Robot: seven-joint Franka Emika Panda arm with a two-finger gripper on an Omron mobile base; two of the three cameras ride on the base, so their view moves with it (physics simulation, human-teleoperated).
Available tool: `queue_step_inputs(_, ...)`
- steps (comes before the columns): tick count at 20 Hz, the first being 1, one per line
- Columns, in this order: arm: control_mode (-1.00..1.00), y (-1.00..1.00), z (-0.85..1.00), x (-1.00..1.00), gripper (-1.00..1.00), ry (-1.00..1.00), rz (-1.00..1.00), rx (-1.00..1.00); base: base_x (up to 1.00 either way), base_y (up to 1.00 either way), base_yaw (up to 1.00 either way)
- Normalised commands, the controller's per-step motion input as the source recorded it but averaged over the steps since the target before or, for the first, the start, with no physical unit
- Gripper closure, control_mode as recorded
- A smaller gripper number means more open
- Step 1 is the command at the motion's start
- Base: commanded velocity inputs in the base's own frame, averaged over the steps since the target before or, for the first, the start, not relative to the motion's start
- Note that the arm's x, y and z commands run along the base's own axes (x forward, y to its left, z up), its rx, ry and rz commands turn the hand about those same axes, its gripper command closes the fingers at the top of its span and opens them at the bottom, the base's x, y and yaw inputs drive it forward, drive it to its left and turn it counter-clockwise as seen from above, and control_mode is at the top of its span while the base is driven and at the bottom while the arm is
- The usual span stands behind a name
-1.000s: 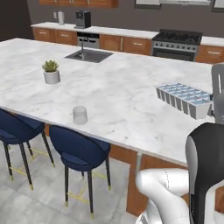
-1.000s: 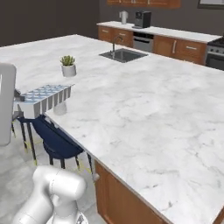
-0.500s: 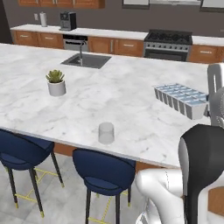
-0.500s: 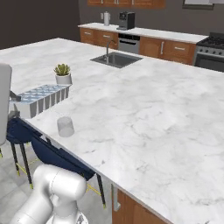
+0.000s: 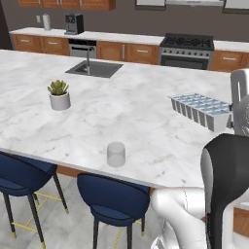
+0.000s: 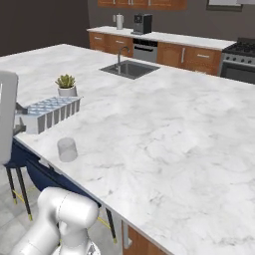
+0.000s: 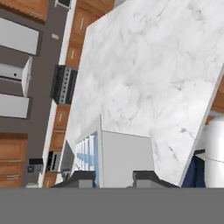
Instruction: Open the freezer door, pick up the ice cube tray from the freezer, and place it on the dining counter.
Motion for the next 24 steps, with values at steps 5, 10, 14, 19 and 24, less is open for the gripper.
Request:
queue_step_inputs(5, -1.0, -0.67, -0.49, 0.97, 1.0, 0.0, 0.16, 0.04, 0.0, 0.0, 0.0)
queue_step_inputs(10, -1.0, -0.43, -0.63, 1.0, 1.0, 0.01, 0.18, 0.01, 0.0, 0.0, 0.0)
queue_step_inputs(14, -1.0, -0.04, -0.76, 1.0, 1.0, 0.06, 0.17, 0.0, 0.0, 0.0, 0.0)
queue_step_inputs(19, -1.0, 0.0, -0.85, 0.82, 1.0, 0.13, 0.19, 0.0, 0.0, 0.0, 0.0)
queue_step_inputs(24, -1.0, 0.0, -0.77, 0.61, 1.0, 0.17, 0.17, 0.0, 0.0, 0.0, 0.0)
